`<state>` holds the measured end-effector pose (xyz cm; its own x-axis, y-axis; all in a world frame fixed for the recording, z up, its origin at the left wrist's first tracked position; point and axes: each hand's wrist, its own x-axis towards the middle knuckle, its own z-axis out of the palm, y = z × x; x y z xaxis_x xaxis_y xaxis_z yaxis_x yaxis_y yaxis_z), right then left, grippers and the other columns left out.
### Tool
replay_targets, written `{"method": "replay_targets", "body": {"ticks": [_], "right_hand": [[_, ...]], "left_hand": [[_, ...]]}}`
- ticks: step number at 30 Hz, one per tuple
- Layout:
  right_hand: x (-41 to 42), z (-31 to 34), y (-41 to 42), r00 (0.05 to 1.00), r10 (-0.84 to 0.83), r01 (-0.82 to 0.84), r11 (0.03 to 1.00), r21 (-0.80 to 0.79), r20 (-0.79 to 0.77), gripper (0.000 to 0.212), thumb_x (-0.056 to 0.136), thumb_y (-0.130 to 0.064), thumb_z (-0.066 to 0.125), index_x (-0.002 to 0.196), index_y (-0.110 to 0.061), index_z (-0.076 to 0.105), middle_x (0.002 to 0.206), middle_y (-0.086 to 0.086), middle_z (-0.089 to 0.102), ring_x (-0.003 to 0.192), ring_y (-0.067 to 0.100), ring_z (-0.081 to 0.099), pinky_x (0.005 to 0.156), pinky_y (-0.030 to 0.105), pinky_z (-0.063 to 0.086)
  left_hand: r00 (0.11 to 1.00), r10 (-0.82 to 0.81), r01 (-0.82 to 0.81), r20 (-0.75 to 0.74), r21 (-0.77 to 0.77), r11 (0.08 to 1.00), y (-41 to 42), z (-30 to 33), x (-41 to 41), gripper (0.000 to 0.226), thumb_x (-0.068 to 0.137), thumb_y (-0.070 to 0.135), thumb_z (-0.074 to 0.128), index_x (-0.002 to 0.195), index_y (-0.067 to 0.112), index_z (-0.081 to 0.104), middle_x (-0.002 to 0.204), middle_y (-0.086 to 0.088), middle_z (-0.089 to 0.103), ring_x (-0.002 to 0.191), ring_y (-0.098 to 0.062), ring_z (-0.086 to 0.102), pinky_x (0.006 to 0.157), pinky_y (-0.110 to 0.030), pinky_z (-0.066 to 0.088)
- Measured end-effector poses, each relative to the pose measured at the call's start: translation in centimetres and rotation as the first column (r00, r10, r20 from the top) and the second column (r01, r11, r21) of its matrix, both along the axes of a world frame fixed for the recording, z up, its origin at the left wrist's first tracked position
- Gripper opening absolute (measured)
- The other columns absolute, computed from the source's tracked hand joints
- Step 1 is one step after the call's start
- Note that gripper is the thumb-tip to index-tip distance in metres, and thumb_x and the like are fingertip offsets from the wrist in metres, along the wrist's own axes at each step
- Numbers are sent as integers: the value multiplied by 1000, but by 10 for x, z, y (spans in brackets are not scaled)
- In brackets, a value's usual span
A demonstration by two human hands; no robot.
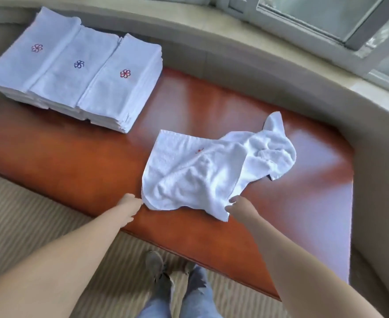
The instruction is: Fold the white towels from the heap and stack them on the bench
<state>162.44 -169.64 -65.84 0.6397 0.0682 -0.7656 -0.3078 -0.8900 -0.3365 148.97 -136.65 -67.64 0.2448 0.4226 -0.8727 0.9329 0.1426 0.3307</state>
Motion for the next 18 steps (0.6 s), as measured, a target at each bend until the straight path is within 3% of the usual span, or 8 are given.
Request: {"method": "replay_targets", "body": {"ticks": [3, 5, 7, 9, 13, 15, 18], "right_hand": [[0, -14, 4, 983, -183, 184, 983, 25, -20, 27, 89, -28, 65, 109, -20, 48, 102, 3, 57, 95, 27, 61, 77, 31, 43], [1, -20, 6, 950, -306, 307, 951, 14, -53, 27, 90, -29, 66, 95, -17, 42, 91, 3, 49, 79, 26, 52, 68, 30, 40], [1, -28, 6, 927, -364, 362, 932, -32, -96, 21, 90, -24, 64, 85, -12, 48, 83, 5, 47, 68, 23, 45, 62, 29, 37], [-4, -35, 8, 900, -387, 380, 922, -74, -199, 24, 94, -25, 65, 107, -7, 56, 90, 9, 55, 74, 24, 50, 66, 31, 41], [-16, -43, 12, 860, -393, 384, 919, -93, -326, 49, 92, -29, 72, 131, -9, 50, 93, 7, 56, 81, 22, 52, 78, 34, 42], [-17, -43, 12, 877, -340, 333, 939, -81, -339, 51, 93, -28, 70, 136, -6, 53, 105, 6, 58, 92, 23, 52, 84, 35, 41], [-9, -30, 6, 912, -312, 325, 946, 4, -268, 46, 92, -24, 70, 135, -10, 60, 127, 3, 59, 111, 26, 56, 88, 36, 42]], "left_hand": [[1000, -22, 22, 2, -15, 1000, -2, -17, -3, 60, 98, 37, 63, 151, 18, 40, 141, -8, 52, 123, -28, 55, 103, -42, 49], [1000, -23, 23, 6, -19, 1000, -3, -27, 2, 61, 99, 40, 62, 151, 15, 42, 140, -7, 53, 122, -27, 55, 101, -40, 50], [1000, -18, 18, 1, -31, 999, -6, -37, 9, 53, 100, 37, 61, 146, 11, 49, 134, -6, 56, 117, -27, 57, 98, -39, 51], [1000, 14, -14, 6, -24, 1000, -8, -49, 15, 43, 100, 32, 61, 134, 8, 57, 123, -7, 60, 109, -26, 59, 95, -39, 51], [996, 81, -81, -21, 29, 996, -12, -65, 20, 18, 97, 24, 63, 98, 6, 61, 92, -7, 62, 89, -23, 57, 84, -36, 49], [998, 56, -55, -33, 51, 997, -14, -65, 19, 13, 97, 19, 60, 96, 6, 60, 92, -9, 62, 87, -26, 59, 83, -37, 50], [999, -44, 41, 14, 183, 982, -12, -56, 26, 16, 95, 13, 50, 96, 5, 64, 86, -12, 61, 75, -28, 54, 70, -34, 46]]}}
